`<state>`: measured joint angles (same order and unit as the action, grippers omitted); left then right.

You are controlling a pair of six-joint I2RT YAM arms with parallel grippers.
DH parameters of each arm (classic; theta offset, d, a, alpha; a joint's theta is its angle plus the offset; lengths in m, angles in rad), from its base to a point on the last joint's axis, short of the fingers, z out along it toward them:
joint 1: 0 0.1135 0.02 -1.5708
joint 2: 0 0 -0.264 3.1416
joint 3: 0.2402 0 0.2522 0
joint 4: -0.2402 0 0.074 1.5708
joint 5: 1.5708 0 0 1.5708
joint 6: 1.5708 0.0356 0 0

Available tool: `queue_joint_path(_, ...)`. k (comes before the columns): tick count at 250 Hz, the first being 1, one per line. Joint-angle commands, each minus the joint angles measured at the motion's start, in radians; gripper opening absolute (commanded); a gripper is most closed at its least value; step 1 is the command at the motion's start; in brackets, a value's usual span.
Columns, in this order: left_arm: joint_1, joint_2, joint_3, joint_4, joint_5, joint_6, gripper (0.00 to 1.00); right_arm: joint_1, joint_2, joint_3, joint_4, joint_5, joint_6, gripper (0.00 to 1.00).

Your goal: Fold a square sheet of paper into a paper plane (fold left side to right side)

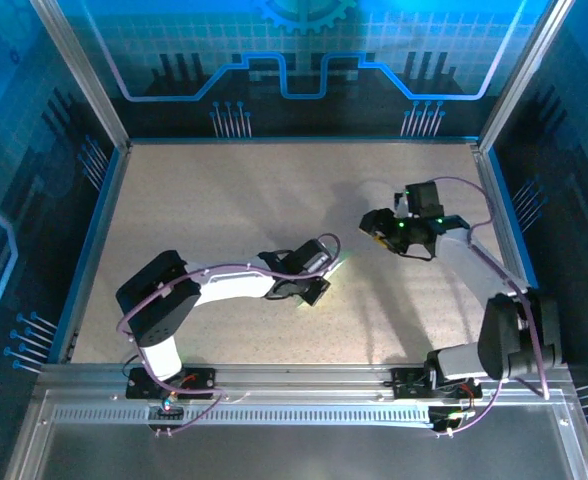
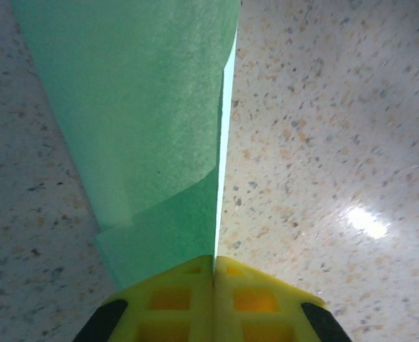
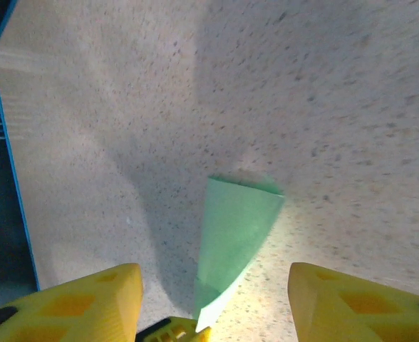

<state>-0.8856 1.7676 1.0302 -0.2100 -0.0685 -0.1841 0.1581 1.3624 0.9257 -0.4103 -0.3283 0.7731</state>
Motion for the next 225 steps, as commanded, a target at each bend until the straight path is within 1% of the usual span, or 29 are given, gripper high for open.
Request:
queue_joint_path(1,0.081,-0.015,-0.02,0.083,0.234,-0.117,0.01,-0.024,-0.047,-0.086,-0.074,0.02,-0.062,0.58)
queue_joint_path(21,0.139,0.004,-0.035,0.152,0.35,-0.199,0.0,-0.026,-0.081,-0.141,-0.042,-0.008,-0.066,0.59)
queue_joint_path(41,0.184,0.028,-0.045,0.223,0.439,-0.278,0.0,-0.026,-0.105,-0.195,0.011,-0.035,-0.05,0.6)
queue_joint_path(64,0.222,0.056,-0.06,0.305,0.505,-0.365,0.0,-0.016,-0.117,-0.245,0.087,-0.056,-0.024,0.61)
queue_joint_path(100,0.256,0.098,-0.089,0.422,0.585,-0.483,0.0,0.021,-0.106,-0.273,0.152,-0.046,-0.01,0.62)
queue_joint_path(124,0.276,0.125,-0.118,0.514,0.619,-0.563,0.0,0.057,-0.084,-0.275,0.201,-0.038,0.001,0.62)
queue_joint_path(164,0.308,0.17,-0.177,0.719,0.659,-0.715,0.0,0.105,-0.031,-0.271,0.298,-0.031,0.031,0.62)
queue_joint_path(196,0.313,0.17,-0.211,0.786,0.645,-0.733,0.0,0.144,0.029,-0.243,0.349,-0.025,0.044,0.62)
queue_joint_path(225,0.321,0.174,-0.254,0.901,0.642,-0.775,0.0,0.174,0.087,-0.214,0.394,-0.025,0.053,0.62)
